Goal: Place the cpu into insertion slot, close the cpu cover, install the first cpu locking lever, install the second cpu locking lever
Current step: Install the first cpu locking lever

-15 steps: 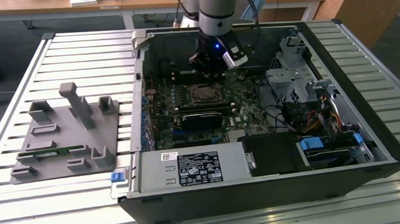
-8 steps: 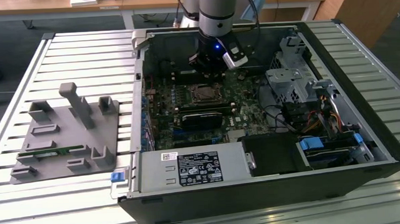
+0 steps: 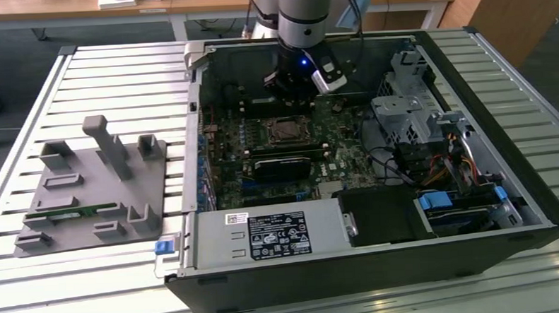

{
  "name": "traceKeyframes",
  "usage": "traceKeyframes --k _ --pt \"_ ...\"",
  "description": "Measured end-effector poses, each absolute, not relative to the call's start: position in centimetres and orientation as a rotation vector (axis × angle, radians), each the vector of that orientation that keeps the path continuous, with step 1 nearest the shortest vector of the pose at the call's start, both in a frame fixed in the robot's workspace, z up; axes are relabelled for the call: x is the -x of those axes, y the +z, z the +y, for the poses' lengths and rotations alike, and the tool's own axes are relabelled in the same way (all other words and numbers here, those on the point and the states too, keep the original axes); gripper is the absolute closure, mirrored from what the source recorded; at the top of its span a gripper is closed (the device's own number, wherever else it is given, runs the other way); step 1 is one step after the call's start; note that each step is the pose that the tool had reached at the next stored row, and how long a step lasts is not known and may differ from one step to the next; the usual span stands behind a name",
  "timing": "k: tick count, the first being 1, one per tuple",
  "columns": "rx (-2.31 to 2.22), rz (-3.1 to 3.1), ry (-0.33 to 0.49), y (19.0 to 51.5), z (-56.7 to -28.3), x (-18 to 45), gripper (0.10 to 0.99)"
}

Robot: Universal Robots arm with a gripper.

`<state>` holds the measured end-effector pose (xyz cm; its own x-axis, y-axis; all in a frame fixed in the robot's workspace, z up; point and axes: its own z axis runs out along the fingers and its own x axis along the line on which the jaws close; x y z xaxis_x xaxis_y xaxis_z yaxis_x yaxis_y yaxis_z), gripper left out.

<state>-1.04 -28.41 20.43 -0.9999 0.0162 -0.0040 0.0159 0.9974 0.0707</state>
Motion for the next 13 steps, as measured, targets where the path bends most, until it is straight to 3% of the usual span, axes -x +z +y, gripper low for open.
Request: traceKeyframes --k 13 --pt "-0.025 3.135 0.110 21.45 -28.63 1.03 0.980"
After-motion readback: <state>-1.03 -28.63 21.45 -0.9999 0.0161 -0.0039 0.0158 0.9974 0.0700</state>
